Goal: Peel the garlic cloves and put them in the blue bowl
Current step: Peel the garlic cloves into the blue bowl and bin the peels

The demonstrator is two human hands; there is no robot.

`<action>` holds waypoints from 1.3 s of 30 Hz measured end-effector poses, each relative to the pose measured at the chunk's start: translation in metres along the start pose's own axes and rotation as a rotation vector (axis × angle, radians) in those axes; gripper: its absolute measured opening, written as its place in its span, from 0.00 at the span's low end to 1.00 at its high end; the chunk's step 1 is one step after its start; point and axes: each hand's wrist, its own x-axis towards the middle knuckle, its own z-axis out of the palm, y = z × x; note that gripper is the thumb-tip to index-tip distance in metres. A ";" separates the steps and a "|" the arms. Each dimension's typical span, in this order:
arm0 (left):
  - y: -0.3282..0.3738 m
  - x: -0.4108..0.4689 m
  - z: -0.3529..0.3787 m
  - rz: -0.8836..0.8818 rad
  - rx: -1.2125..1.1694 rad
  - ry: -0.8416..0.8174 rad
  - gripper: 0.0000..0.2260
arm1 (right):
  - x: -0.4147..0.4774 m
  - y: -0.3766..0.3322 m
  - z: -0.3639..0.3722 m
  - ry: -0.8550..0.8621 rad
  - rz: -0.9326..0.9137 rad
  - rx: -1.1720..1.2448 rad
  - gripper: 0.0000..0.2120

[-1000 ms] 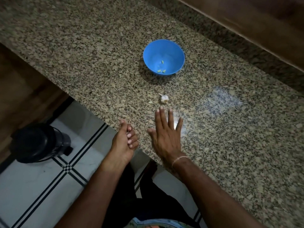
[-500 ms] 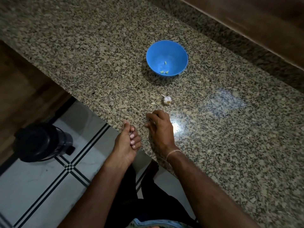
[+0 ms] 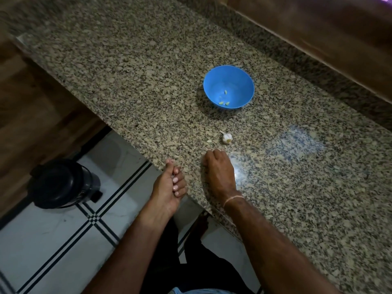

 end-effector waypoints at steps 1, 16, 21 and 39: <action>0.002 -0.002 -0.003 0.000 -0.003 0.004 0.22 | -0.005 -0.002 0.000 -0.020 0.021 0.018 0.04; 0.088 -0.041 -0.108 0.092 -0.091 0.090 0.21 | 0.001 -0.168 0.041 -0.351 0.694 1.368 0.15; 0.151 -0.062 -0.208 0.149 -0.150 0.140 0.21 | 0.008 -0.291 0.080 -0.497 0.640 1.325 0.12; 0.302 -0.160 -0.492 0.358 -0.430 0.416 0.21 | -0.003 -0.588 0.210 -0.816 0.564 1.240 0.14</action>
